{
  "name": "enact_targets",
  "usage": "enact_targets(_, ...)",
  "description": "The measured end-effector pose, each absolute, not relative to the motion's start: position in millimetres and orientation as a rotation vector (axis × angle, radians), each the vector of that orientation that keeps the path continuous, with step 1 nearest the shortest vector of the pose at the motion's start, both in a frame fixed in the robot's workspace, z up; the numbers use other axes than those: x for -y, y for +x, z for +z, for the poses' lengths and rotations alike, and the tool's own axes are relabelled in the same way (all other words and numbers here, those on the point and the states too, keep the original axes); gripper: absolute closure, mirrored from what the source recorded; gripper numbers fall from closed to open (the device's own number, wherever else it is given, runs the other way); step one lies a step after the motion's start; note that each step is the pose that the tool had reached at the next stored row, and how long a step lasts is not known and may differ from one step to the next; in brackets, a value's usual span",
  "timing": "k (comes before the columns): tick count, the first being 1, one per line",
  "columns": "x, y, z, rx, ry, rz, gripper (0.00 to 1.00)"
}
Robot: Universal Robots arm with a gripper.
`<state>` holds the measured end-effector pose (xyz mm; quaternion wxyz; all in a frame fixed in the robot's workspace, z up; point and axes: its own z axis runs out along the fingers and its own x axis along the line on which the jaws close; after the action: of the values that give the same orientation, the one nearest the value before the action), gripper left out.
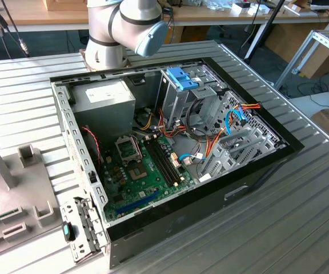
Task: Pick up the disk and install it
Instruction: 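Pick up the disk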
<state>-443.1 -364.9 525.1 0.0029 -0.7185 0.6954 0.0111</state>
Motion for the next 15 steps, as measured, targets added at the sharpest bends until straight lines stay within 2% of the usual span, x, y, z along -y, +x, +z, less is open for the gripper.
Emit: enact_targets(15,354.3,-396.1,525.0,-2.181,-2.253,0.035,0.64)
